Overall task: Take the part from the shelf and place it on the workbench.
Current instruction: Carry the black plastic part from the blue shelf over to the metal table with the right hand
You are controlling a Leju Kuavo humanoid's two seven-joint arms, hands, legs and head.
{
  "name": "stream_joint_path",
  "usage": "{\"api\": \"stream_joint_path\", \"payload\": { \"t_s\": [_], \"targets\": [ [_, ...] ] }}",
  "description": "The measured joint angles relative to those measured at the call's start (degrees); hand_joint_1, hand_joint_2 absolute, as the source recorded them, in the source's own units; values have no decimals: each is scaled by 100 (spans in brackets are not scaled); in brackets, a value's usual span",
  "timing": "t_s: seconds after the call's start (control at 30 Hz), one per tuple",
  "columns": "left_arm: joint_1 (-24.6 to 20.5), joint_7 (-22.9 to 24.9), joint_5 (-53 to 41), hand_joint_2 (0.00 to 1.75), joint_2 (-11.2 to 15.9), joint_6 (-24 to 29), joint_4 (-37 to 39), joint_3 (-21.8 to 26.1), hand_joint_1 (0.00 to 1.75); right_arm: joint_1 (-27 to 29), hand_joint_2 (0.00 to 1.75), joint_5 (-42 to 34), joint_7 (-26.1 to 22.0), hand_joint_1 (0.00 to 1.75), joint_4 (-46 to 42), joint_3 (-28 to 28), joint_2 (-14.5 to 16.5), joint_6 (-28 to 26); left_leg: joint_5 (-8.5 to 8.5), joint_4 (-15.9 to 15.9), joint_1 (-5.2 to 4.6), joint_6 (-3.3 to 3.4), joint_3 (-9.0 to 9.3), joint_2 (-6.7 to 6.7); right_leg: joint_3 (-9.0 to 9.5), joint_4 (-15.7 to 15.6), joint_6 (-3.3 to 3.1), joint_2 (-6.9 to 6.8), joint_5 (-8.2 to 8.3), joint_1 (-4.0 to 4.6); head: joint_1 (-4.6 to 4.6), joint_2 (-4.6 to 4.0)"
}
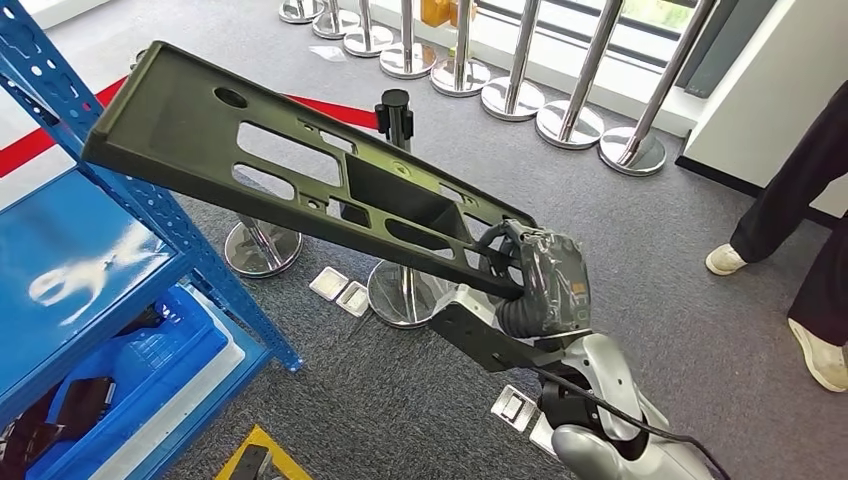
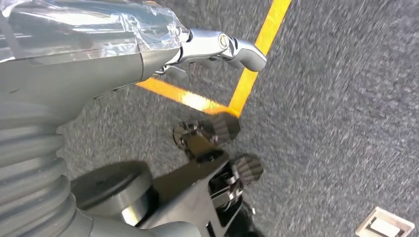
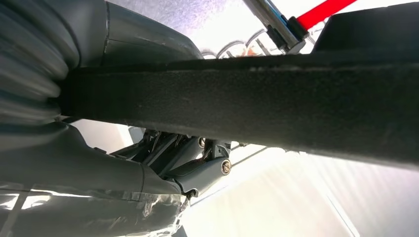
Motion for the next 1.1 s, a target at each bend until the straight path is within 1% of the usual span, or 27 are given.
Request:
{"api": "stream_joint_path", "payload": {
  "t_s": [0.03, 0.07, 0.1, 0.13, 0.17, 0.2, 0.27, 0.3, 0.33, 0.4, 0.47, 0.5, 0.53, 0.6, 0.63, 0.67, 0.7, 0.73, 0.77, 0.8, 0.83, 0.87, 0.93, 0.97, 1.0, 1.03, 1.1],
  "targets": [
    [11, 2, 1, 175, -1, -9, -1, 1, 0, -7, 175, 4, 1, 175, 1, -2, 1, 6, 11, -18, 2, 17, 10, 56, -141, 323, 14, -115, -188, -2, 41, 0],
    [28, 4, 1, 175, -2, -15, -1, 2, 0, -15, 175, 6, 3, 175, 1, -3, 1, 13, 11, -19, 1, 31, 8, 107, -319, 710, 32, -180, -386, -5, 81, 0],
    [46, 6, 1, 175, -4, -19, -1, 2, 0, -16, 175, 8, 5, 175, 2, -4, 2, 18, 7, -12, 0, 33, 4, 162, -479, 1059, 49, -203, -524, -12, 108, 0],
    [60, 9, 1, 175, -6, -22, -1, 2, 0, -13, 175, 8, 7, 175, 4, -4, 2, 25, 2, -2, 1, 33, 0, 212, -572, 1270, 63, -214, -572, -21, 133, 0],
    [68, 12, -1, 175, -11, -22, -1, 2, 0, -13, 175, 9, 9, 175, 7, -4, 1, 31, -7, 10, 7, 25, -2, 259, -551, 1246, 74, -228, -499, -28, 159, 0],
    [70, 14, -3, 175, -16, -24, -2, 2, 0, -15, 175, 10, 10, 175, 9, -5, 1, 40, -22, 28, 15, 10, -2, 301, -416, 995, 83, -257, -332, -35, 185, 0],
    [65, 16, -11, 175, -28, -33, -4, 2, 0, -24, 175, 22, 20, 175, 9, -7, 1, 73, -71, 86, 18, -45, -4, 371, -4, 195, 82, -398, 9, -26, 248, 0],
    [63, 16, -18, 175, -32, -37, -5, 2, 0, -28, 175, 33, 27, 175, 8, -8, 1, 92, -96, 117, 8, -77, -8, 395, 132, -89, 56, -444, 96, -18, 270, 0],
    [60, 17, -28, 175, -34, -39, -5, 2, 0, -31, 175, 46, 38, 175, 7, -8, 1, 110, -114, 139, -6, -107, -10, 417, 195, -237, 26, -469, 120, -6, 272, 0],
    [51, 19, -53, 175, -37, -38, -6, 2, 0, -32, 175, 68, 71, 175, 5, -13, -7, 131, -121, 140, -13, -164, 3, 460, 184, -266, -52, -402, 119, 9, 241, 0],
    [36, 22, -81, 175, -39, -32, -7, 2, 0, -33, 175, 84, 102, 175, -1, -19, -15, 138, -213, 219, 11, -229, 0, 411, 185, -291, -115, -344, 143, 3, 210, 0],
    [28, 25, -96, 175, -40, -30, -8, 2, 0, -36, 175, 89, 113, 175, -5, -21, -16, 139, -340, 389, 20, -254, -58, 345, 187, -305, -143, -316, 159, -8, 188, 0],
    [24, 27, -108, 175, -40, -28, -8, 2, 0, -37, 175, 93, 119, 175, -9, -22, -16, 141, -519, 673, 27, -272, -169, 265, 188, -311, -161, -287, 168, -12, 152, 0],
    [26, 37, -121, 175, -40, -30, -8, 2, 0, -38, 175, 94, 134, 175, -12, -22, -16, 143, -875, 1440, 24, -281, -511, 181, 179, -309, -179, -207, 175, 1, 83, 0],
    [29, 41, -125, 175, -40, -30, -7, 2, 0, -34, 175, 94, 141, 175, -12, -22, -16, 144, -943, 1705, 20, -275, -639, 166, 176, -307, -182, -159, 177, 11, 62, 0],
    [29, 44, -127, 175, -40, -31, -7, 2, 0, -30, 175, 94, 145, 175, -12, -22, -16, 144, -898, 1774, 15, -259, -680, 156, 176, -304, -184, -107, 178, 20, 48, 0],
    [28, 45, -128, 175, -40, -31, -7, 2, 0, -27, 175, 94, 148, 175, -13, -22, -16, 144, -739, 1601, 10, -232, -608, 141, 180, -300, -185, -55, 179, 26, 36, 0],
    [25, 45, -129, 175, -40, -31, -7, 2, 0, -25, 175, 94, 150, 175, -13, -22, -16, 144, -507, 1231, 3, -196, -444, 102, 190, -297, -185, -3, 179, 31, 21, 0],
    [23, 45, -130, 175, -38, -31, -7, 2, 0, -27, 175, 94, 151, 175, -14, -22, -16, 144, -317, 829, -4, -156, -265, 13, 194, -295, -181, 43, 180, 34, 12, 0],
    [22, 45, -132, 175, -34, -31, -7, 2, 0, -30, 175, 94, 152, 175, -15, -23, -16, 144, -177, 482, -13, -123, -120, -71, 189, -290, -172, 92, 184, 35, 8, 0],
    [22, 45, -135, 175, -31, -31, -7, 2, 0, -33, 175, 95, 152, 175, -15, -24, -16, 143, -110, 258, -22, -98, -33, -140, 177, -287, -158, 130, 191, 31, 3, 0],
    [21, 47, -140, 175, -28, -31, -7, 2, 0, -35, 175, 93, 153, 175, -15, -24, -16, 143, -113, 177, -32, -84, -11, -178, 158, -288, -140, 161, 202, 23, -1, 0],
    [16, 52, -156, 175, -28, -31, -7, 2, 0, -28, 175, 90, 159, 175, -16, -25, -17, 140, -104, 145, -52, -72, -13, -139, 136, -305, -96, 218, 227, 1, -15, 0],
    [8, 55, -163, 175, -29, -32, -7, 2, 0, -22, 175, 85, 164, 175, -16, -27, -18, 138, -83, 113, -37, -50, -3, -104, 133, -303, -73, 226, 225, 0, -14, 0],
    [-2, 57, -169, 175, -29, -34, -7, 2, 0, -17, 175, 80, 168, 175, -16, -32, -19, 132, -56, 68, -23, -23, 13, -63, 117, -258, -49, 171, 185, 8, 1, 0],
    [-10, 57, -171, 175, -30, -37, -7, 3, 0, -14, 175, 75, 165, 175, -16, -38, -19, 125, -29, 24, -8, 10, 27, -13, 61, -124, -25, 79, 86, 18, 30, 0],
    [-10, 58, -166, 175, -28, -39, -7, 4, 0, -7, 175, 64, 132, 175, -16, -49, -18, 112, -1, -17, -3, 49, 36, 91, -201, 477, 18, -136, -268, 22, 104, 0]
  ]
}}
